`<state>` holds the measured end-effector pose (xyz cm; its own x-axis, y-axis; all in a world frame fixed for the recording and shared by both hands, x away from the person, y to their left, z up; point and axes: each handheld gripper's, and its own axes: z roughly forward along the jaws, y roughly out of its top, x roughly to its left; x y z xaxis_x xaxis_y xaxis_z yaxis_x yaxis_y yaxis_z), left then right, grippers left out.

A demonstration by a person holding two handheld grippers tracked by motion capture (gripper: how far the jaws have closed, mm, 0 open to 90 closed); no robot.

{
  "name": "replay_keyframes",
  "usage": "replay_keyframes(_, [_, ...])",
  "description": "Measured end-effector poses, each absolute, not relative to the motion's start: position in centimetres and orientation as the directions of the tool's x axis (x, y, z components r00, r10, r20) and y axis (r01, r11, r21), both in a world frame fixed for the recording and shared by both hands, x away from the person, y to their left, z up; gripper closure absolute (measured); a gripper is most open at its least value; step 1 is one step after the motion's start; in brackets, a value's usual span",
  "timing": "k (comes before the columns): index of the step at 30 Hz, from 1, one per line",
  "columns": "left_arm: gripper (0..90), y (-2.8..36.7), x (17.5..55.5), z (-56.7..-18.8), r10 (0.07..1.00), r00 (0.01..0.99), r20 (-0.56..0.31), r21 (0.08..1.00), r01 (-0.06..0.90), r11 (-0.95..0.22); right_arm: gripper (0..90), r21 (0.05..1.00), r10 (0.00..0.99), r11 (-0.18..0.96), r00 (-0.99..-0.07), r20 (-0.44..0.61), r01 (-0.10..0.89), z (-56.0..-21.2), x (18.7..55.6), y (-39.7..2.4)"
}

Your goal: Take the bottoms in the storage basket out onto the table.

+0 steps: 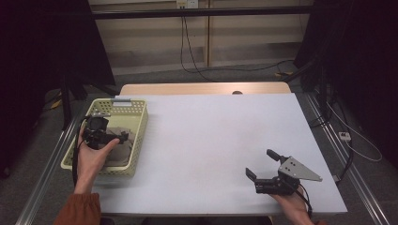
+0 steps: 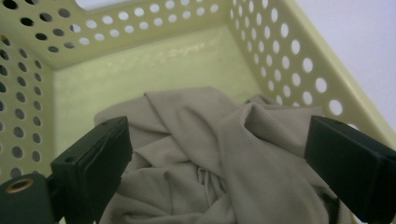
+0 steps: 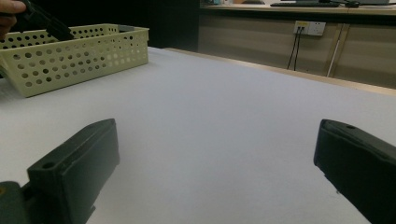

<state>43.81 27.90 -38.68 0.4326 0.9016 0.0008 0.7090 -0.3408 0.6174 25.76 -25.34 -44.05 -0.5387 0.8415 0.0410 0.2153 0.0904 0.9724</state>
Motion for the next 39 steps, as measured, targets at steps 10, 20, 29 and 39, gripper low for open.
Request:
replay_keyframes(10, [4.9, 27.3, 45.5, -40.3, 0.904, 0.426, 0.041, 0.477, 0.787, -0.392, 0.1, 0.972, 0.843, 0.089, -0.537, 0.043, 0.216, -44.1, 25.9, -25.4])
replay_keyframes(20, [1.0, 28.0, 46.8, -41.7, 0.918, 0.394, -0.038, 0.4, 0.848, -0.347, 0.1, 0.973, 0.841, 0.09, -0.54, 0.04, 0.213, -44.1, 25.9, -25.4])
replay_keyframes(29, [0.2, 28.1, 47.7, -42.9, 0.906, 0.412, -0.094, 0.336, 0.87, -0.361, 0.1, 0.973, 0.839, 0.092, -0.542, 0.039, 0.212, -44.1, 25.9, -25.4])
replay_keyframes(39, [12.2, 27.7, 48.2, -42.7, 0.892, 0.429, -0.144, 0.272, 0.884, -0.381, 0.4, 0.975, 0.843, 0.09, -0.536, 0.034, 0.202, -43.9, 25.8, -25.5])
